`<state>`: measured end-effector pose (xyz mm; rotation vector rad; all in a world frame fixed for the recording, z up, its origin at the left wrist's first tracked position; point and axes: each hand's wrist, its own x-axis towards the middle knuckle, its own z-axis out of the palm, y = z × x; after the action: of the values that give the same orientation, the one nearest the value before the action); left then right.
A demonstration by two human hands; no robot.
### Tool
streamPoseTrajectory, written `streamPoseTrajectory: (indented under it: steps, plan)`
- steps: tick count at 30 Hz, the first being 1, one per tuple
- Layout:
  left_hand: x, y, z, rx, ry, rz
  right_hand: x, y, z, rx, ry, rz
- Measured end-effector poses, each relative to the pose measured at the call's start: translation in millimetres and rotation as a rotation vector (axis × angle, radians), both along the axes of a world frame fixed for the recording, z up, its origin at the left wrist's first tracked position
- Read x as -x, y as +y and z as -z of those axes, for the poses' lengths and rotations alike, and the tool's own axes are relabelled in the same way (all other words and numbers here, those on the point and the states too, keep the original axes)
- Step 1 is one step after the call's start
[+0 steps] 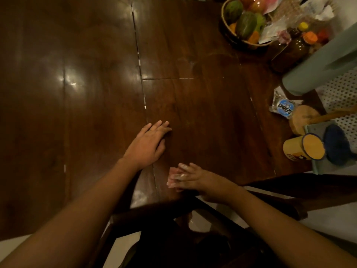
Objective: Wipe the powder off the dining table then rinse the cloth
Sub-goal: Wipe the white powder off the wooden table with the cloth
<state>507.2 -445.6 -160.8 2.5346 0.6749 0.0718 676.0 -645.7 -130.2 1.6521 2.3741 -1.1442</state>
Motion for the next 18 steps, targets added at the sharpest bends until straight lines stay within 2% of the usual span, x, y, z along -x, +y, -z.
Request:
streamPoseTrajectory:
  steps: [2,5,7,8,9,12,15,18]
  plan:
    - [24.1,6.2,1.2,-0.024,0.026,0.057,-16.1,-5.8,7.2,-0.083,-0.03,0.15]
    - [72.5,13.5,-1.8,-0.058,0.1,0.075,-30.9,-8.0,17.5,-0.285,-0.035,0.572]
    - [109.4,15.4,-6.4,-0.065,0.149,0.059,-24.2,-0.7,18.7,-0.274,-0.068,0.799]
    - [128.2,14.5,-9.3,-0.064,0.169,0.041,-18.0,4.0,16.9,-0.241,-0.087,0.841]
    - [146.6,12.7,-12.6,-0.06,0.186,0.014,-10.9,9.9,15.2,-0.215,-0.099,0.812]
    - [195.2,4.5,-18.8,-0.048,0.241,-0.101,16.3,28.4,10.8,-0.133,-0.098,0.52]
    - [231.9,-4.5,-19.7,-0.058,0.291,-0.252,48.1,43.3,2.7,-0.013,-0.071,0.12]
    - [251.2,-9.4,-17.8,-0.055,0.315,-0.384,55.0,55.7,-0.7,0.014,-0.048,-0.212]
